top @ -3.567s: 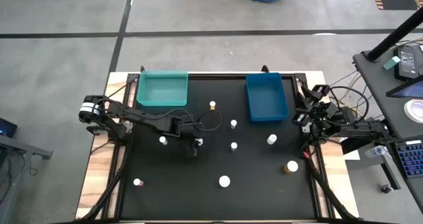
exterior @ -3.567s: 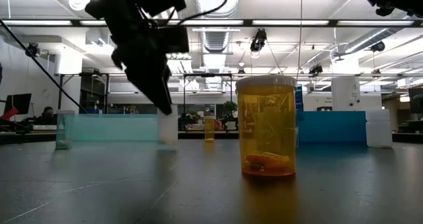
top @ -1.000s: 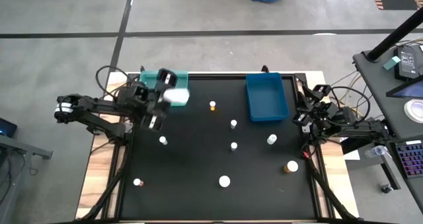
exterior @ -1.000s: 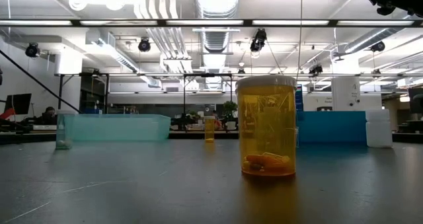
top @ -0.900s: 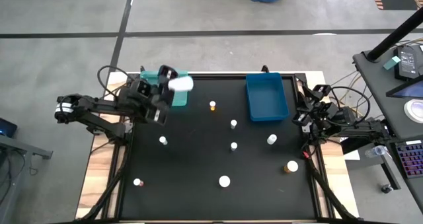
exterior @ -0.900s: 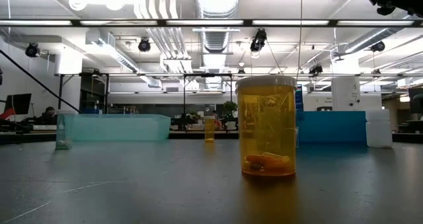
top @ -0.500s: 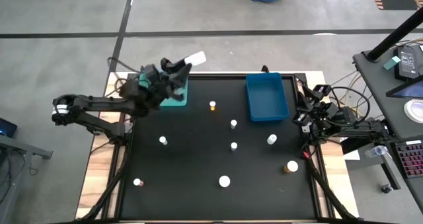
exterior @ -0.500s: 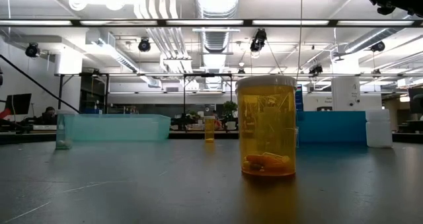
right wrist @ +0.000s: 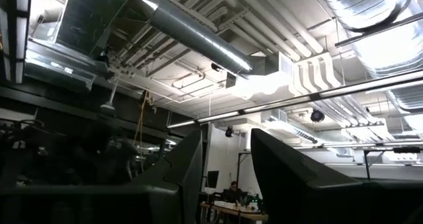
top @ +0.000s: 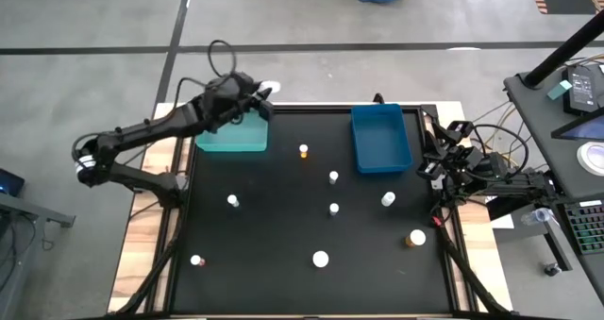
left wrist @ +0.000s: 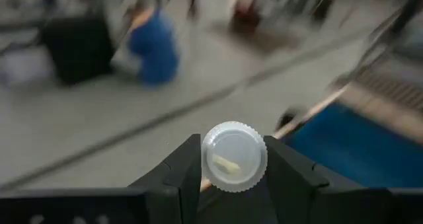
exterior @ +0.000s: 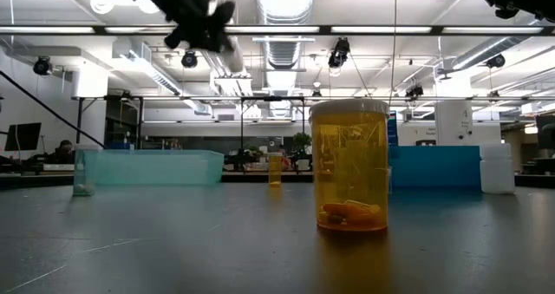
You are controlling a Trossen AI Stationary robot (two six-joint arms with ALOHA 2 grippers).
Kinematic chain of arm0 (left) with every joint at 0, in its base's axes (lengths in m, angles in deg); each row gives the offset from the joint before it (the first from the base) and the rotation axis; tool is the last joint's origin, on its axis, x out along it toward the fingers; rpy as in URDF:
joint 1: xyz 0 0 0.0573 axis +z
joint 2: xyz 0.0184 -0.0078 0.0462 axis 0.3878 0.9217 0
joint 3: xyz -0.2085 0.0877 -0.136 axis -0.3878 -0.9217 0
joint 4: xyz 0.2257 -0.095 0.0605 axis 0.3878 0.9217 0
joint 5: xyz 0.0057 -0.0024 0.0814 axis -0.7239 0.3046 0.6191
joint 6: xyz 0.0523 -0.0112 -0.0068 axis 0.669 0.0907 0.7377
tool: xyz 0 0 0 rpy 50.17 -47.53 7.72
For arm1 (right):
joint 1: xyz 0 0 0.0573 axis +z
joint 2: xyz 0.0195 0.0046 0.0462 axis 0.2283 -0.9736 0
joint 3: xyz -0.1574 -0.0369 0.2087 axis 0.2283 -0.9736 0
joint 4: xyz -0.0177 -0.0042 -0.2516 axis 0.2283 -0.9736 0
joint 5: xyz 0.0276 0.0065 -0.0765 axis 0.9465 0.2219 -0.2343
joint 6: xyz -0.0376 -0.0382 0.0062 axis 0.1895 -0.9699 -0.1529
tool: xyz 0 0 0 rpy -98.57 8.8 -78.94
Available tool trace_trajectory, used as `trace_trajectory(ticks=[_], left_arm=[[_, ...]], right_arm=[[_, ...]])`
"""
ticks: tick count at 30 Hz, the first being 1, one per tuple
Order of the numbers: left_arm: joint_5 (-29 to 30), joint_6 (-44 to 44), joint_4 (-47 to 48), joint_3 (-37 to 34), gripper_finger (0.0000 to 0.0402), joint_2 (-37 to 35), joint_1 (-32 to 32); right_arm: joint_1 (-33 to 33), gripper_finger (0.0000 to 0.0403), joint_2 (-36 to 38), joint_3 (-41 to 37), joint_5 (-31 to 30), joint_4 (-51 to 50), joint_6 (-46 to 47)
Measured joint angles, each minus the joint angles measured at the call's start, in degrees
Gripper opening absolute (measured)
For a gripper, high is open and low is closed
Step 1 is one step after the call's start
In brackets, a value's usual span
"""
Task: Pick and place medicine bottles into bin by pill shape (circle, oval)
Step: Put the white capsule bottle into the light blue bin
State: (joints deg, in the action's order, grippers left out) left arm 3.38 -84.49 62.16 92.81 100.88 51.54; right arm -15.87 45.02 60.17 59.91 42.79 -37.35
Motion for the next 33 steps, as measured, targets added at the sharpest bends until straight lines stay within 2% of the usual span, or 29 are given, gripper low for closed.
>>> trace_trajectory(ticks=[10,13,15,21,30,33], left_arm=[[0.48,-2.51,23.73,0.00,0.0118,8.86,14.16],[-2.78,-2.58,27.29,0.00,0.0118,12.98,18.34],[-5.25,-2.45,28.07,-0.05,0.0118,15.77,20.15],[-5.47,-2.20,25.25,-0.11,0.0118,21.69,21.70],[-5.57,-2.28,21.78,-0.11,0.0119,22.75,21.93],[-5.62,-2.40,20.91,-0.11,0.0131,22.71,21.91]], right_arm=[[0.00,0.0121,0.00,0.00,0.00,0.00,0.03],[0.01,0.0121,0.00,0.00,0.00,-0.02,0.03],[0.01,0.0121,0.00,0.00,0.00,-0.02,0.04],[0.02,0.0121,0.00,0.00,0.00,-0.04,-0.44],[0.01,0.0121,0.00,0.00,0.00,-0.07,-0.42],[0.02,0.0121,0.00,0.00,0.00,-0.07,-0.42]])
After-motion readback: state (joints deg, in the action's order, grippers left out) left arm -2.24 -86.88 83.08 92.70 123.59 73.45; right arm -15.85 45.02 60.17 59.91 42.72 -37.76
